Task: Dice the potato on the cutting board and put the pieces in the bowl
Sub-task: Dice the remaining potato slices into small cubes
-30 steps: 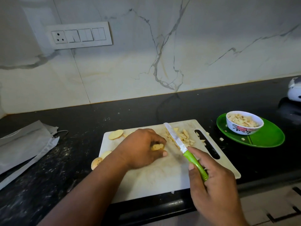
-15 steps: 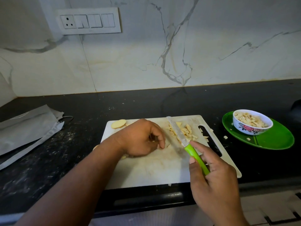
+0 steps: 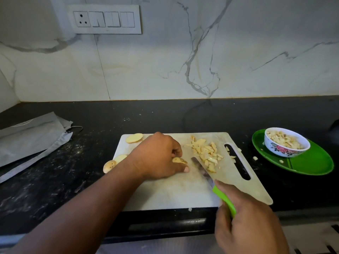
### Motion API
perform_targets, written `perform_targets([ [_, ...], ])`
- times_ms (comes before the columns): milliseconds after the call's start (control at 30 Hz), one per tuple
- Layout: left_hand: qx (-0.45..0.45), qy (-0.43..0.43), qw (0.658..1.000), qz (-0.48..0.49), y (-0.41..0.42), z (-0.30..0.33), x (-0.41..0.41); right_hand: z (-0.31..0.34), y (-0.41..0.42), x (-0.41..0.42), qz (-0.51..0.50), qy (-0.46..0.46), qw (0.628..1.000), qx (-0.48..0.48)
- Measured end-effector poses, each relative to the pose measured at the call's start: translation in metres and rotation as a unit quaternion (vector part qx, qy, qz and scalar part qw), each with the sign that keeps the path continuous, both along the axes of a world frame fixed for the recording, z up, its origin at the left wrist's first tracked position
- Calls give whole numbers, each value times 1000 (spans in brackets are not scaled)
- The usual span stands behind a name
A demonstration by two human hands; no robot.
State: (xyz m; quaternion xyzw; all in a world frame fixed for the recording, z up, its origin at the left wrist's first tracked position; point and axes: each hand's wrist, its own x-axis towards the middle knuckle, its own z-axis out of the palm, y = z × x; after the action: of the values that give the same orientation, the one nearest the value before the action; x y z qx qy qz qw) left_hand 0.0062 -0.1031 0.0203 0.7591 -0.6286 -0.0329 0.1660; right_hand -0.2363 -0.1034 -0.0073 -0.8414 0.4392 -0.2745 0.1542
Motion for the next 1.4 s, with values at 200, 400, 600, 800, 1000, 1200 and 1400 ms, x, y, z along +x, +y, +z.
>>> perform_targets([
  [200, 2, 49, 998, -48, 0, 2, -2, -21, 4, -2, -34, -54, 993, -104],
  [400, 6, 134, 990, -40, 3, -1, 12, -23, 7, 1, -15, -26, 997, -67],
  [600, 16, 149, 988, -36, 0, -3, 14, -25, 15, 6, -13, 0, 995, -97],
  [800, 8, 162, 986, -24, 0, -4, 12, -20, 20, 6, -17, -24, 994, -101],
  [1000, 17, 162, 986, -40, 1, -4, 17, -16, 19, 3, -52, -33, 990, -126],
  [1200, 2, 189, 982, -29, -2, -7, 16, -10, 8, 3, -26, 16, 996, -81],
  [1400, 0, 174, 985, -18, 0, -4, 12, 8, 3, 9, 7, 63, 998, -17],
])
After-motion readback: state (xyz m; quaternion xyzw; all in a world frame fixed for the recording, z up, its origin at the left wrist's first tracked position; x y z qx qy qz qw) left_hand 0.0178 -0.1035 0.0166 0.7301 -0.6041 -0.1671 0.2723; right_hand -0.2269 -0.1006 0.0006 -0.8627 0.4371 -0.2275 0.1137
